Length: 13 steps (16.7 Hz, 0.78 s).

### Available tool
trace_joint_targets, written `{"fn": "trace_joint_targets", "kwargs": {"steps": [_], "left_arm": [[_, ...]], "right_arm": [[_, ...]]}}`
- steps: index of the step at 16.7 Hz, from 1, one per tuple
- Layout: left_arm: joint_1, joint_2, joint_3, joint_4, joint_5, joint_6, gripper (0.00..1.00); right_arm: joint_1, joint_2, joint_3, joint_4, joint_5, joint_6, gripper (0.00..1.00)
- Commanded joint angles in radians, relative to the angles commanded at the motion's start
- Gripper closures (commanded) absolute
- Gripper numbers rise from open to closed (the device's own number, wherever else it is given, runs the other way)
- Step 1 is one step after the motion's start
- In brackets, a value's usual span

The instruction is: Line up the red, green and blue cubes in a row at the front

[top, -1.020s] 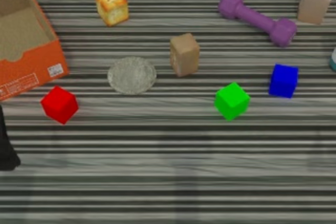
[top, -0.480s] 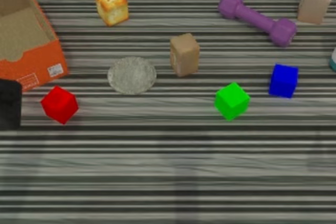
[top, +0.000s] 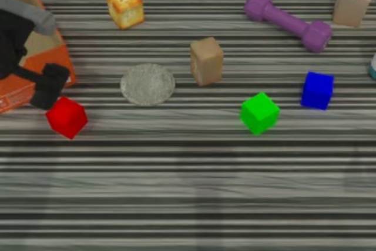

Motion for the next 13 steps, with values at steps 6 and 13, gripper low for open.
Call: {"fn": "trace_joint_targets", "kwargs": {"steps": [6,13], "left_arm": [[-0.028,0.392,0.324,-0.208,0.003,0.076,0.00],[-0.034,0.482,0.408,-0.255,0.004,0.094,0.00]], "right_arm": [[0.000,0.000,0.000,0.000,0.000,0.000,0.00],[0.000,0.000,0.000,0.000,0.000,0.000,0.00]]}}
